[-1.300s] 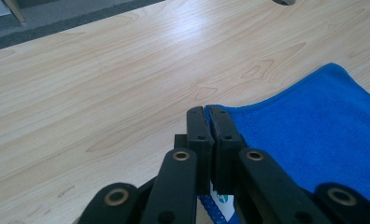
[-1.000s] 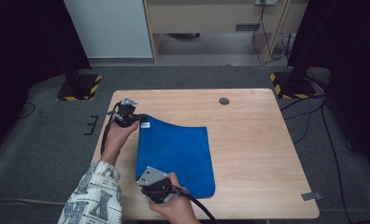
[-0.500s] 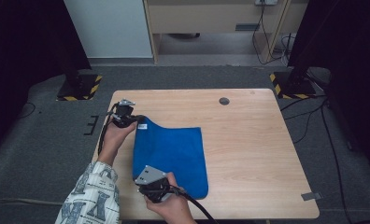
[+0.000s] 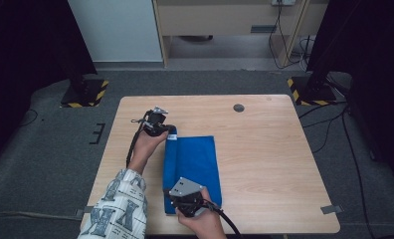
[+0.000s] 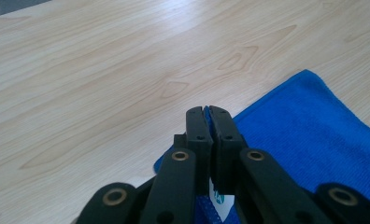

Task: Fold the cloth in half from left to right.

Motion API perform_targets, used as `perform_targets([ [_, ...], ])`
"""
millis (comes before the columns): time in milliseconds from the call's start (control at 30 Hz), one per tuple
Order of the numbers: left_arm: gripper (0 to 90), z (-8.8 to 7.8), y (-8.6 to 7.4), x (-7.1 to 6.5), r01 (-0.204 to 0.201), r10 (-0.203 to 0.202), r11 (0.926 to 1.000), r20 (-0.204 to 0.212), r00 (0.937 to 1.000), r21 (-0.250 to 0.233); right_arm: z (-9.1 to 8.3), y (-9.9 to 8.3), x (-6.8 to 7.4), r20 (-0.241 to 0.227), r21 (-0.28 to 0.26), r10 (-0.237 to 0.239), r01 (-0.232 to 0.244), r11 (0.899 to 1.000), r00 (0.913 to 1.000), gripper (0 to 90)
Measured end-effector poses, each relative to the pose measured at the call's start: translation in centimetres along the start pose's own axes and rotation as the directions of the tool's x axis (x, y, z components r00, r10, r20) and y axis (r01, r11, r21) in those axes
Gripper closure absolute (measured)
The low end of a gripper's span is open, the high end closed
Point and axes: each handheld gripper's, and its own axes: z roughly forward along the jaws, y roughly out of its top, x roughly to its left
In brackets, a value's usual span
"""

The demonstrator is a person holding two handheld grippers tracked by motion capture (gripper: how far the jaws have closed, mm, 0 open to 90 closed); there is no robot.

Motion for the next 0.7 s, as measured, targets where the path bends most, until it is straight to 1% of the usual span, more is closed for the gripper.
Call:
perform_targets([
  [167, 87.4, 0.8, 0.8, -1.2, -0.005, 0.005, 1.0000, 0.013, 0.9999, -0.006, -1.1, -0.6, -0.8, 0.016, 0.007, 0.005, -0.005, 1.000, 0.9999, 88.5],
  [333, 87.2, 1.2, 1.4, -2.0, -0.004, 0.004, 0.9999, 0.024, 0.9997, -0.012, -2.0, -1.3, -1.4, 0.035, 0.017, 0.008, -0.009, 1.000, 0.9994, 88.5],
  [467, 87.2, 1.7, 1.6, -2.5, -0.007, 0.007, 0.9999, 0.027, 0.9996, -0.009, -2.8, -1.8, -1.8, 0.044, 0.019, 0.015, -0.016, 1.000, 0.9989, 88.4],
  [700, 87.2, 2.5, 1.9, -3.8, -0.014, 0.015, 0.9997, 0.049, 0.9987, -0.020, -4.3, -2.8, -2.8, 0.075, 0.028, 0.028, -0.030, 0.999, 0.9968, 88.4],
])
